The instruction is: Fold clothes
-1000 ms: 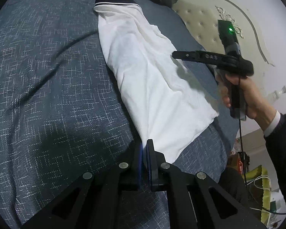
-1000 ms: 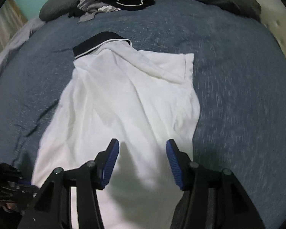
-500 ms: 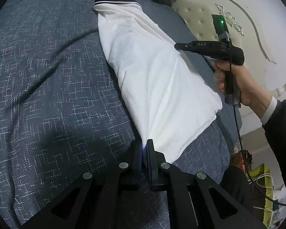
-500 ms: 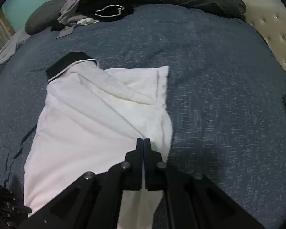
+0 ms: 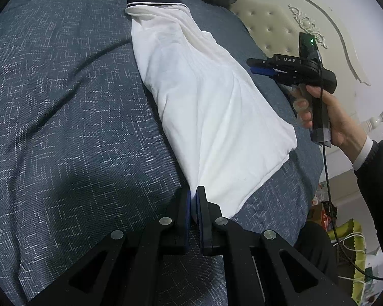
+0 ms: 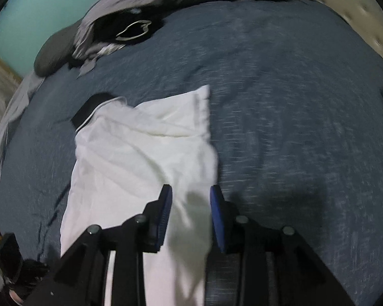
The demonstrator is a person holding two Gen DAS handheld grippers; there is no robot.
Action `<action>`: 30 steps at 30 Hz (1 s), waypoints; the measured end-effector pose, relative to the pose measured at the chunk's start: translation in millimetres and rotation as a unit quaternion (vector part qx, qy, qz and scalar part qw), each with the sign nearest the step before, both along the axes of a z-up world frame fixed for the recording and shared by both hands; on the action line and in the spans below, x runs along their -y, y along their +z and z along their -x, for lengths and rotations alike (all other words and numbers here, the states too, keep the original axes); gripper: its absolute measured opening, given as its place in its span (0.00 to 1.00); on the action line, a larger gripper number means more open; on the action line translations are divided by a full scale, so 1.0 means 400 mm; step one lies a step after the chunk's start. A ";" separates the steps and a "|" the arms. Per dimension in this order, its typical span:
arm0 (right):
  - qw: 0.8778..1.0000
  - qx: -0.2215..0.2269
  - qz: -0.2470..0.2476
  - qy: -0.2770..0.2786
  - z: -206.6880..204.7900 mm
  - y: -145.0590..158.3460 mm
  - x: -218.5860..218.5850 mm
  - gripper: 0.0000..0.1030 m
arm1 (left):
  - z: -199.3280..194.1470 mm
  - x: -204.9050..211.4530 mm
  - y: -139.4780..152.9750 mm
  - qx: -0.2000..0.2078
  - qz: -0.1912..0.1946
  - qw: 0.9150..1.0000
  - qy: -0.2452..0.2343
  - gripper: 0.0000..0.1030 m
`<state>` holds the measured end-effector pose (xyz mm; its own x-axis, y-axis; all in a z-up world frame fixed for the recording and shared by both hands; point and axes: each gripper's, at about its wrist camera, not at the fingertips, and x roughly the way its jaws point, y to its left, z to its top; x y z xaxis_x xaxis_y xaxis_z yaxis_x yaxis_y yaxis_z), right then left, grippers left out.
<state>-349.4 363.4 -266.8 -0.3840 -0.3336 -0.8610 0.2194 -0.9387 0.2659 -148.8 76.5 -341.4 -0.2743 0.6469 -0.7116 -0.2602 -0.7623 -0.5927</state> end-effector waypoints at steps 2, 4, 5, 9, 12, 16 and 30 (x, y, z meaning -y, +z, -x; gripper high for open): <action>1.000 0.005 0.016 -0.018 0.003 -0.002 -0.022 0.30 | 0.000 -0.002 -0.001 -0.001 0.001 1.000 0.000 0.04; 0.999 0.009 0.028 -0.024 0.018 -0.013 -0.023 0.30 | 0.001 -0.003 -0.001 -0.002 0.002 1.000 0.000 0.04; 0.999 0.013 0.029 -0.020 0.024 -0.021 -0.016 0.30 | 0.001 -0.004 -0.002 -0.002 0.002 1.000 0.000 0.04; 1.000 0.025 0.001 -0.009 0.043 -0.054 0.012 0.30 | 0.005 -0.001 -0.004 -0.001 0.001 1.000 -0.001 0.04; 1.000 0.012 -0.002 -0.008 0.051 -0.058 0.020 0.12 | 0.007 -0.002 -0.004 -0.003 0.004 1.000 -0.003 0.04; 1.000 -0.017 -0.010 -0.020 0.063 -0.046 0.021 0.01 | 0.009 -0.005 -0.004 -0.005 0.008 1.000 -0.005 0.04; 0.998 0.003 -0.034 -0.053 0.106 -0.074 -0.022 0.01 | 0.005 0.012 -0.004 -0.001 0.005 1.000 -0.003 0.04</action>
